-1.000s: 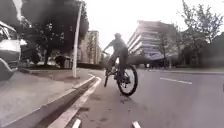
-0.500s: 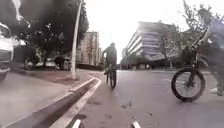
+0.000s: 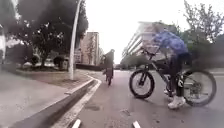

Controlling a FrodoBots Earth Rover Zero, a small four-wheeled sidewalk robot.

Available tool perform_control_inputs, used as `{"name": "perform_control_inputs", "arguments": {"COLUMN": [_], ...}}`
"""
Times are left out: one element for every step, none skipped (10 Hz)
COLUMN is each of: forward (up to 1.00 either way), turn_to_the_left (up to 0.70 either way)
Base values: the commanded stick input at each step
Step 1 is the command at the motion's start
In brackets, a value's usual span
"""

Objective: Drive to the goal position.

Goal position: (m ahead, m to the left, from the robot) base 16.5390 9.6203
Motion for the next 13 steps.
{"name": "perform_control_inputs", "arguments": {"forward": [0.36,0.02,0.00,0.00,0.00,0.00,0.00,0.00,0.00,0.00,0.00,0.41,0.45], "turn_to_the_left": [0.00,0.00,0.00,0.00,0.00,0.00,0.00,0.00,0.00,0.00,0.00,0.00,0.00]}}
